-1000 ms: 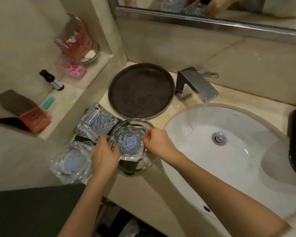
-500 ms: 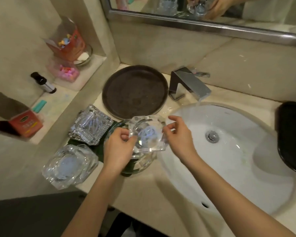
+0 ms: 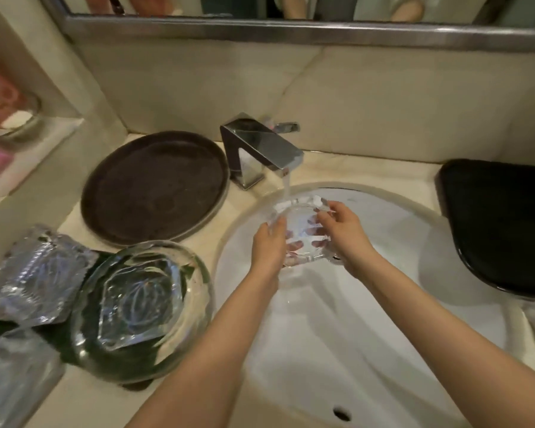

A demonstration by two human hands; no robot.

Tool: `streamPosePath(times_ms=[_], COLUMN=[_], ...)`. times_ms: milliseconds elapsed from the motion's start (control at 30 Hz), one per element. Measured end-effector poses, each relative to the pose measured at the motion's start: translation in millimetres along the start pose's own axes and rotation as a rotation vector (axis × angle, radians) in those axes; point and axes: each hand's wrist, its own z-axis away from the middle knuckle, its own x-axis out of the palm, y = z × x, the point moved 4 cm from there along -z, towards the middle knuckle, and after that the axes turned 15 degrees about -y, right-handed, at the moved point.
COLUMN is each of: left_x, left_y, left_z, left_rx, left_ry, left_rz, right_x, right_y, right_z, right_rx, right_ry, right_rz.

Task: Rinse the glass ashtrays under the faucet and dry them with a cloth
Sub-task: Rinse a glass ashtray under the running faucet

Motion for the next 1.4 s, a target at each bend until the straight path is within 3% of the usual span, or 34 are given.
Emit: streamPosePath(times_ms=[167,300,367,500,667,767,967,1133,1267,1400], left_x=[-3.4,-7.9,-11.1,-14.3,-18.7,-22.0,-13.3,-27.8,-34.9,-21.0], left_y=[-12.8,-24.3,-29.9,-32.5,-23.8,-21.2,-19.2,-22.5,-26.7,-26.9], left_z=[-38.6,-49.2,-52.2,-55.1,-52.0,-53.9,-48.5,-54.9,-61.0,-60.6], left_rx=[0.035,0.048,0.066,0.133,0.224,0.197,0.241,0.285,0.238,0.154], left_ry=[0.074,0.031,0.032,-0.033,0.054,0.044,-0.134,0.059,0.122,-0.105], left_rz=[0.040,0.189,0.224,0.293,0.076,0.041,0.073,0.069,-0.101,-0.003], right_x=[-9.5,-6.1,-1.1,-2.7,5.4,9.1,2.4,12.4,17.8,5.8], right_y=[15.1,13.0,17.5,33.5,47.2,47.2,35.9,48.5,55.9,55.6], right_z=[-29.0,-35.5,-37.8,-42.3,-39.9,-39.8,-32.9,-29.0,-29.1,-37.9], right_rx=[-0.034,-0.192,-0.237,-0.150,-0.094,-0.085,-0.193,-0.188,-0.173,-0.198], right_ry=[0.008,0.065,0.048,0.061,-0.013,-0.016,0.231,-0.184,-0.067,0.020], right_rz=[0.139,0.671,0.740,0.358,0.019,0.146,0.325,0.052,0.012,-0.109])
